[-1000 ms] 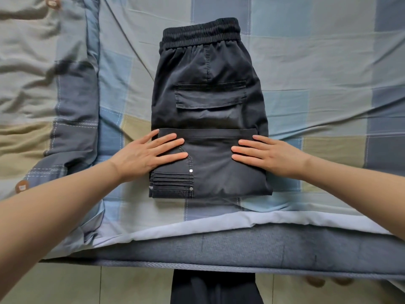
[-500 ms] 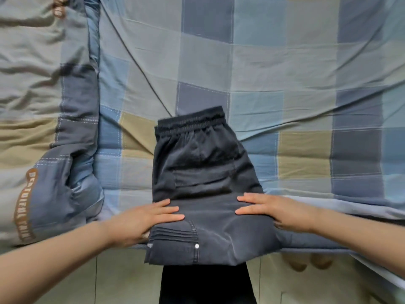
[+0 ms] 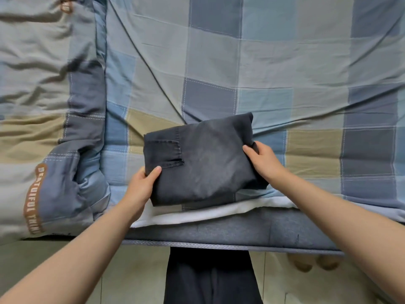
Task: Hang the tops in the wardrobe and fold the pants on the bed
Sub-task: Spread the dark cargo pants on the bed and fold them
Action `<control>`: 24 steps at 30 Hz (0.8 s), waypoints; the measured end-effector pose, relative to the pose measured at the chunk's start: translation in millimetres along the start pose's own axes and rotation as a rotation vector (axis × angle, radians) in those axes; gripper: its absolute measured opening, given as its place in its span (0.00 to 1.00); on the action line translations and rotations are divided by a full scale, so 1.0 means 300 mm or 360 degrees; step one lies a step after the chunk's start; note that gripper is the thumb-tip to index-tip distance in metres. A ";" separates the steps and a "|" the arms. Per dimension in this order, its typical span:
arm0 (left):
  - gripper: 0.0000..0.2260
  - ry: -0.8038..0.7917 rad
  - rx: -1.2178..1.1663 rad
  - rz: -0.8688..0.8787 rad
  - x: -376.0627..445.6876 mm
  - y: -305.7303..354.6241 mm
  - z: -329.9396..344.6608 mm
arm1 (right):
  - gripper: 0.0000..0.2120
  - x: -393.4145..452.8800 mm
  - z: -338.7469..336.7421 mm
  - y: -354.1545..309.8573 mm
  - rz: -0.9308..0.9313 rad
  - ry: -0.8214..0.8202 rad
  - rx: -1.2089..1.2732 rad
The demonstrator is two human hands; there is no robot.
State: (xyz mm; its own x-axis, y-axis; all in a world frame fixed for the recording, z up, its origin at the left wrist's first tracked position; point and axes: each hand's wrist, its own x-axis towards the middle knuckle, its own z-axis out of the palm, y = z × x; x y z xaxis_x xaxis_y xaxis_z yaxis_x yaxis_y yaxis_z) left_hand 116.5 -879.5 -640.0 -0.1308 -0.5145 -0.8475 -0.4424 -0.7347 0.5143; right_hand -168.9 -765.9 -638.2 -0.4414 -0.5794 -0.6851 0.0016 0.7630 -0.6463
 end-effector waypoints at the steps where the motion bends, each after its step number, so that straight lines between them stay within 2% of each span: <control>1: 0.07 0.0065 -0.0045 0.0005 -0.002 -0.013 0.014 | 0.11 0.018 0.001 0.015 0.0014 0.0050 -0.0061; 3: 0.11 0.0197 -0.0013 0.0050 -0.010 -0.025 0.032 | 0.14 0.032 -0.008 0.046 0.0066 0.0126 -0.0145; 6: 0.16 0.0443 0.0232 0.0195 -0.001 -0.050 0.037 | 0.14 0.030 -0.001 0.087 0.0164 0.0268 -0.0315; 8: 0.17 0.0510 0.0263 0.0206 0.000 -0.055 0.056 | 0.13 0.014 0.027 0.091 0.0196 0.0405 -0.0242; 11: 0.16 0.0501 0.0117 0.0215 -0.030 -0.032 0.122 | 0.23 -0.041 0.079 0.069 0.0095 0.0418 -0.0127; 13: 0.20 0.0566 -0.0014 0.0231 -0.045 -0.022 0.150 | 0.28 -0.070 0.105 0.075 -0.0032 0.0357 -0.0173; 15: 0.19 0.0597 -0.0138 0.0211 -0.038 -0.026 0.155 | 0.30 -0.072 0.111 0.085 -0.0056 0.0315 -0.0168; 18: 0.16 0.0585 -0.0174 0.0204 -0.025 -0.026 0.159 | 0.27 -0.045 0.091 0.072 0.0043 0.0273 -0.0046; 21: 0.09 0.0735 -0.0136 0.0368 -0.036 0.001 0.178 | 0.22 -0.033 0.058 0.040 0.0049 0.0302 0.0099; 24: 0.07 0.0870 -0.0144 0.0512 -0.088 0.042 0.200 | 0.18 -0.066 0.017 0.000 -0.0052 0.0422 0.0098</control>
State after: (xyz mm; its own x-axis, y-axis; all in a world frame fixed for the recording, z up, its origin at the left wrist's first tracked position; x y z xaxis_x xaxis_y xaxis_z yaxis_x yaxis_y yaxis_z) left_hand 61.2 -848.8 -618.8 0.2376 -0.8491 -0.4718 -0.3769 -0.5282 0.7609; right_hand -155.7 -756.1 -626.3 -0.6617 -0.5020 -0.5569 0.0344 0.7217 -0.6914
